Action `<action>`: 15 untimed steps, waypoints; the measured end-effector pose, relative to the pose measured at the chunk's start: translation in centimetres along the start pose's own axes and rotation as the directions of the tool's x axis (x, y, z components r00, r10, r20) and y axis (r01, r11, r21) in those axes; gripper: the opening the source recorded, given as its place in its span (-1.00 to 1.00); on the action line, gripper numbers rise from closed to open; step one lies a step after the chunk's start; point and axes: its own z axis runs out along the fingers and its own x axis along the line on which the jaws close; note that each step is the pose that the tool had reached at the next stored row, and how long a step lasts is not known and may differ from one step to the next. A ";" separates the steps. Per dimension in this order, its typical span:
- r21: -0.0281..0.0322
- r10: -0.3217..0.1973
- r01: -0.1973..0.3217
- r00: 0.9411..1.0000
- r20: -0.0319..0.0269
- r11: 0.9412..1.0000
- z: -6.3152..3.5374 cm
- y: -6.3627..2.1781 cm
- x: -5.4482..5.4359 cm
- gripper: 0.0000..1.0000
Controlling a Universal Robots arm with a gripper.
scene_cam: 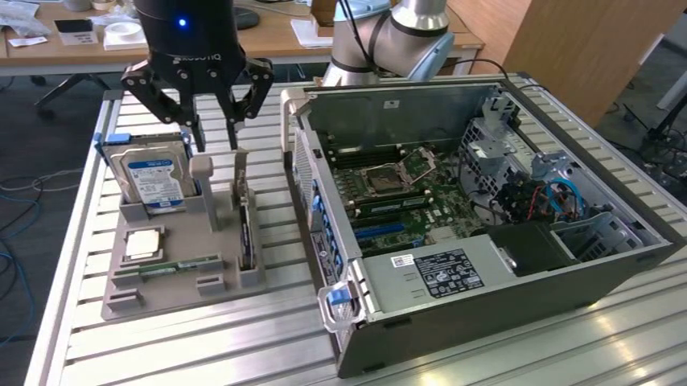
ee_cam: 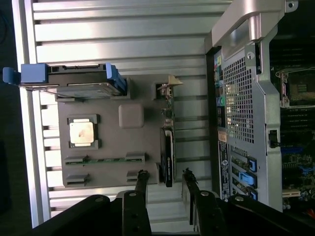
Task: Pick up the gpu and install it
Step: 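Pick up the gpu and move the gpu toward the slot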
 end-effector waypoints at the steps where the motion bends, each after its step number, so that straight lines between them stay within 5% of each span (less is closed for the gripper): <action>1: 0.000 0.000 0.000 1.000 0.000 1.000 0.14 -0.01 0.0 -0.17; 15: 0.000 0.000 0.000 1.000 0.000 1.000 2.69 -0.10 0.1 -0.17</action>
